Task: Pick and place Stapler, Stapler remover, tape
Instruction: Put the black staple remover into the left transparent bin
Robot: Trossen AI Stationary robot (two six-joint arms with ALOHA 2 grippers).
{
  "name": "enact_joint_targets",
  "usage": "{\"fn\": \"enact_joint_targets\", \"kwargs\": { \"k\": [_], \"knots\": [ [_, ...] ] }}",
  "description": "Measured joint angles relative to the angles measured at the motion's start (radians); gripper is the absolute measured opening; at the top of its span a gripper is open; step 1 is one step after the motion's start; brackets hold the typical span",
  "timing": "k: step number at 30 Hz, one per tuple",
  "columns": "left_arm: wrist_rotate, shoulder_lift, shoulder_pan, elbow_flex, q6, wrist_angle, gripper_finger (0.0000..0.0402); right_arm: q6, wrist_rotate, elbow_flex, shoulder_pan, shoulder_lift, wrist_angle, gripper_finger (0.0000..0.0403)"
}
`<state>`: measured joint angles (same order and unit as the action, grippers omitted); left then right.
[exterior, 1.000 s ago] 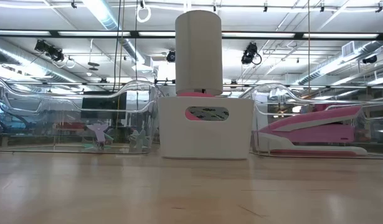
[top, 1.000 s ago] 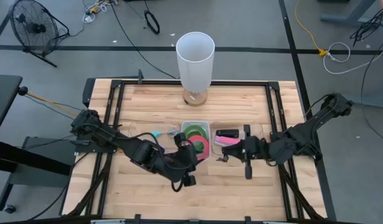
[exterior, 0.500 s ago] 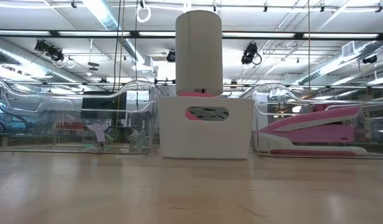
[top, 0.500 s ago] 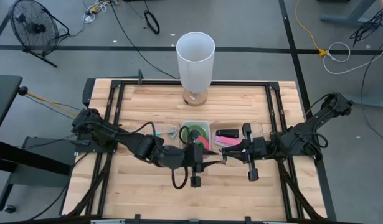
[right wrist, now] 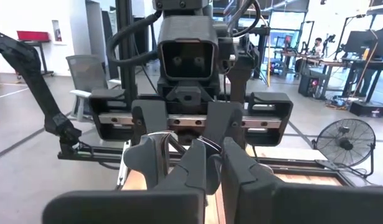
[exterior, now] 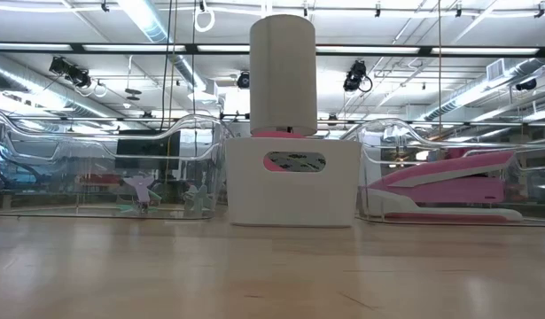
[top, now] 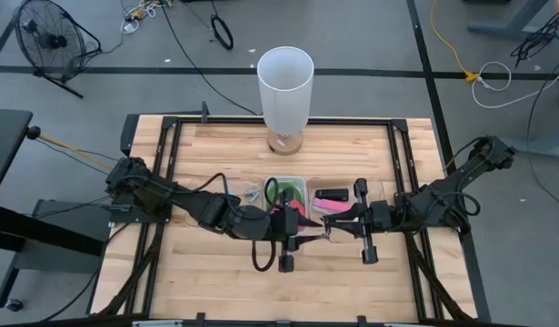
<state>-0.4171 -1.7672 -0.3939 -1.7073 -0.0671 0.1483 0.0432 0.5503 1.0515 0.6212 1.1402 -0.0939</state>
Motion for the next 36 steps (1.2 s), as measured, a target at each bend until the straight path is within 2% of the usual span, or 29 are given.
{"fn": "enact_joint_targets", "kwargs": {
  "k": [5, 10, 19, 28, 36],
  "knots": [
    [0.027, 0.0, 0.0, 0.0, 0.001, -0.012, 0.0115, -0.008, -0.023, 0.0, -0.026, 0.02, -0.018, 0.0009],
    [0.03, 0.0, -0.002, 0.0, 0.001, -0.008, 0.0115, 0.013, -0.084, 0.0, -0.059, 0.047, -0.052, 0.0009],
    [0.019, 0.0, -0.002, 0.002, 0.0, -0.006, 0.0115, 0.031, -0.134, 0.002, -0.125, 0.05, -0.062, 0.0006],
    [0.029, -0.003, -0.001, 0.002, -0.003, 0.01, 0.0115, 0.025, -0.118, 0.002, -0.145, 0.052, 0.003, 0.0003],
    [0.029, -0.002, -0.002, 0.001, 0.001, 0.008, 0.0115, -0.006, -0.167, 0.001, -0.145, 0.052, -0.022, 0.0001]
  ]
}}
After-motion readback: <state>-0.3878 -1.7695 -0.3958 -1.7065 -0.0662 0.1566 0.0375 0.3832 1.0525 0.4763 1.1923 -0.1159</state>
